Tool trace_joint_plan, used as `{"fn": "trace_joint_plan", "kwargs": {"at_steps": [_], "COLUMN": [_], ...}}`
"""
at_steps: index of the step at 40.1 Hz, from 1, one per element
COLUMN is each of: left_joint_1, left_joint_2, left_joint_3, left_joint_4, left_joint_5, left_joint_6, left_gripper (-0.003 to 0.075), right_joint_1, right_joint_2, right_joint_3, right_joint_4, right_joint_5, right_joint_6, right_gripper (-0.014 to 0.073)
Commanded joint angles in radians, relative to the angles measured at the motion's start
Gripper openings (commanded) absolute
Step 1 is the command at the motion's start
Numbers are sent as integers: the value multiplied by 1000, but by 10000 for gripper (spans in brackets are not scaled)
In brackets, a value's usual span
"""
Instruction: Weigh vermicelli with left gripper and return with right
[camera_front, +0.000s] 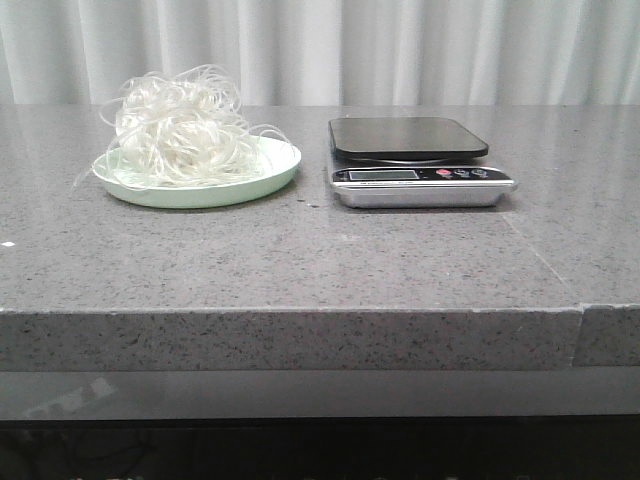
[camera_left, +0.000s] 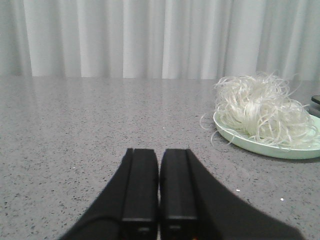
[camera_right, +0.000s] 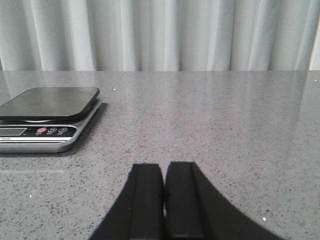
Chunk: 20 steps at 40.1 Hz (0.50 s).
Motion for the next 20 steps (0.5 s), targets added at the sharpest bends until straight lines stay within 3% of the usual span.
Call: {"fn": "trace_joint_plan", "kwargs": {"at_steps": [1,20], "left_joint_1": [-4,-4], "left_joint_2": [-24,-24], "left_joint_3": [40,40], "left_joint_4": [1,1], "left_joint_5": [-68,-68], "left_joint_6": [-5,-5], "left_gripper": [157,157], "right_joint_1": [-3,-3], "right_joint_2": [-15,-15], "right_joint_3": [-4,-4], "right_joint_4": [0,0], "right_joint_5": [-93,-93], "right_joint_6": [-8,-8], "right_gripper": [179,178]}}
